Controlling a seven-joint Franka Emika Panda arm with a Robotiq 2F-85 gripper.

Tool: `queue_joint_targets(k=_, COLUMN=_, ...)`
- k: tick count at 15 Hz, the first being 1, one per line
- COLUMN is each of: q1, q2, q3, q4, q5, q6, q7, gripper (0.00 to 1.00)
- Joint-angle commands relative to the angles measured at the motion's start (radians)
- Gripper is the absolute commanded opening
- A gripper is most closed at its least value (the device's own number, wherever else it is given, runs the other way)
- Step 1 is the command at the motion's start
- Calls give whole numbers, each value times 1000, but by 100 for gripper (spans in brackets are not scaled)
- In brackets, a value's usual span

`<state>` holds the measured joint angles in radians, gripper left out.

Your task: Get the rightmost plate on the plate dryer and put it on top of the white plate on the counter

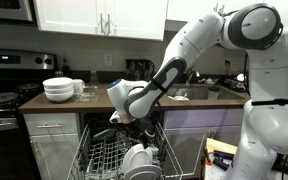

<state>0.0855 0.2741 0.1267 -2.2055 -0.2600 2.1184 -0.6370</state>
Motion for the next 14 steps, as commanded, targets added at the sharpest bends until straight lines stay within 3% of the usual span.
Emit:
queue_joint_targets(k=1, q1=-50, q2=51, q3=6, q4=15, q5=19, q6=75, q7=-161, gripper=88)
queue_joint_targets(k=2, q1=-62, q2=63, q3=6, q4=20, q5=28, q6=87, q7=-202, gripper=85)
queue_joint_targets(k=3, q1=-74, q2=75, q3=7, q4=25, q5=40, q6=99, q7=-243, gripper=73)
queue_joint_targets(k=7, q1=-117, q2=115, q3=12, q4=63, q5=107, q6=89, q7=-390, gripper=60)
queue_joint_targets(k=10, q1=-136, q2=139, q3=12, q4=95, q5=157, q6=79, q7=-471, gripper=63)
queue_joint_targets(k=14, q1=-140, q2=174, q3=6, q4=143, q5=179, q6=68, q7=-514, gripper=75)
